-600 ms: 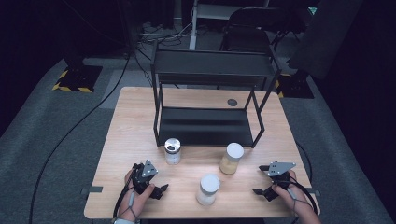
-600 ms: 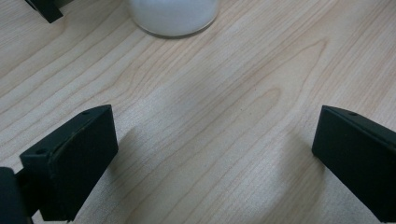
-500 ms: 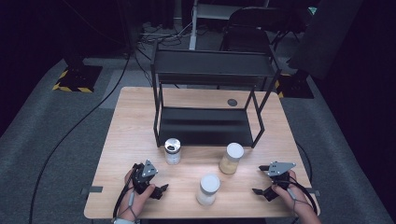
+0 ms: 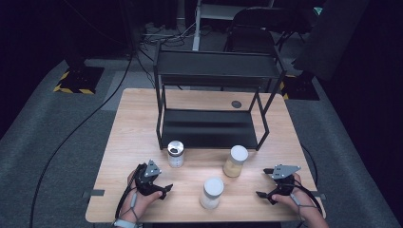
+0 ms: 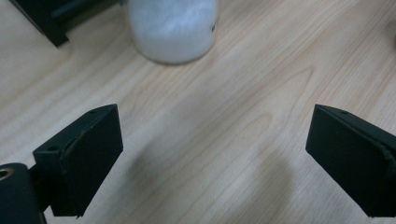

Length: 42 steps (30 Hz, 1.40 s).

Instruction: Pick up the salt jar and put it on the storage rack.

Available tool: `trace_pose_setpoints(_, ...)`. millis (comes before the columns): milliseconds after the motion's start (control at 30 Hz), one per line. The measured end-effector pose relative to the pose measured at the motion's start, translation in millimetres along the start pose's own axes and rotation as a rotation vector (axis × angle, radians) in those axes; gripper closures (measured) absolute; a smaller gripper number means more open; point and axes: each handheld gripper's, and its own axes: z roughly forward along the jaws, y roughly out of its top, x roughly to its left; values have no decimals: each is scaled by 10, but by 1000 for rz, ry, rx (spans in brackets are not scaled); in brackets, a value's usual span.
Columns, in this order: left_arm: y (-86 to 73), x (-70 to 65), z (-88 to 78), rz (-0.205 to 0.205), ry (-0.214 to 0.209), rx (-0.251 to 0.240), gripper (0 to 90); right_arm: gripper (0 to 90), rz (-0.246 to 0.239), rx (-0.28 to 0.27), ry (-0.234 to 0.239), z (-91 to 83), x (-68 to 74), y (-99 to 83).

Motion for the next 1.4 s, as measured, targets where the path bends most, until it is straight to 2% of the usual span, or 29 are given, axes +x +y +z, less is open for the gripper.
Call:
trace_pose_setpoints(367,67,43,-191,14,-3,-97,42,0,0,0,0,0,0,0)
trace_pose_setpoints(833,93,108,-329,12,12,-178,59,0,0,0,0,0,0,-1)
trace_pose_setpoints(967,74,109,-317,20,25,-227,59,0,0,0,0,0,0,0)
trace_pose_setpoints(1067,56,137,-282,13,18,-258,60,0,0,0,0,0,0,0)
trace_pose_setpoints(1400,125,229,-107,0,1,-289,60,0,0,0,0,0,0,-1)
